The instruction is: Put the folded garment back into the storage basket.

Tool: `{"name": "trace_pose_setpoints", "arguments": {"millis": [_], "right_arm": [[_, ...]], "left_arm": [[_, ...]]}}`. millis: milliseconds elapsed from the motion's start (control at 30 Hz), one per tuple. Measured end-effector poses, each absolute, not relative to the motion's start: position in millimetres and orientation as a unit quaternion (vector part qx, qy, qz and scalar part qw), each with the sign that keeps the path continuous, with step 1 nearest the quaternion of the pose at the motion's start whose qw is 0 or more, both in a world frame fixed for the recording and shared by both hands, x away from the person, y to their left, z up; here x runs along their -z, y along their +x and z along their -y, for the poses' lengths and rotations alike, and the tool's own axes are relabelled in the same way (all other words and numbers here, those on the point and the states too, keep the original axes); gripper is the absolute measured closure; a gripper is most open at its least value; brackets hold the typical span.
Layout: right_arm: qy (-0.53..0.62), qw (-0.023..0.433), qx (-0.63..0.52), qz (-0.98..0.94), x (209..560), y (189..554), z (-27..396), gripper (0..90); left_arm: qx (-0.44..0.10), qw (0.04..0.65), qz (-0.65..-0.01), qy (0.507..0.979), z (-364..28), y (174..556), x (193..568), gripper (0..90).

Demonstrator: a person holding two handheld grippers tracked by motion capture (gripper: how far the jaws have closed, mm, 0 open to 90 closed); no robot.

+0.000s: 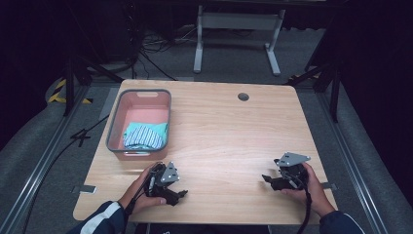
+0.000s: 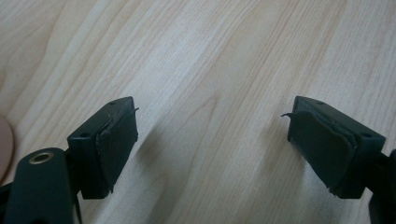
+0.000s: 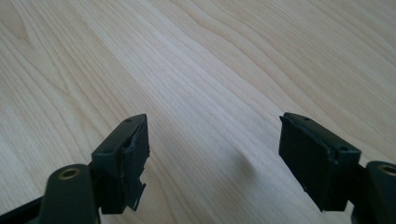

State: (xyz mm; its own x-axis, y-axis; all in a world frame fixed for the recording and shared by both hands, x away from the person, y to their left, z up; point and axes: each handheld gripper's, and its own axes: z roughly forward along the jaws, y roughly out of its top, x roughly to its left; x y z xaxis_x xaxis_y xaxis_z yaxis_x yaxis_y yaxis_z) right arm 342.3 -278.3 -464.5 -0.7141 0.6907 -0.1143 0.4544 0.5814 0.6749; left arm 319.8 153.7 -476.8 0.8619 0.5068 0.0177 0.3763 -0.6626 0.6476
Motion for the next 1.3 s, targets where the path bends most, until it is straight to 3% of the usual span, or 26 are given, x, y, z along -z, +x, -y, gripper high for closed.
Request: {"name": "trace_pose_setpoints", "arguments": {"millis": [100, 367, 1300], "right_arm": [[0.336, 0.187, -0.317, -0.867, 472, 337, 285, 23.8], [0.384, 0.167, -0.367, -0.831, 486, 325, 307, 18.8], [0.385, 0.166, -0.367, -0.831, 487, 325, 308, 18.1]], "left_arm": [[-0.092, 0.357, -0.251, 0.895, -160, 320, 483, 13.7], [-0.091, 0.354, -0.252, 0.896, -161, 321, 483, 12.4], [-0.088, 0.351, -0.25, 0.898, -158, 324, 484, 7.1]]}}
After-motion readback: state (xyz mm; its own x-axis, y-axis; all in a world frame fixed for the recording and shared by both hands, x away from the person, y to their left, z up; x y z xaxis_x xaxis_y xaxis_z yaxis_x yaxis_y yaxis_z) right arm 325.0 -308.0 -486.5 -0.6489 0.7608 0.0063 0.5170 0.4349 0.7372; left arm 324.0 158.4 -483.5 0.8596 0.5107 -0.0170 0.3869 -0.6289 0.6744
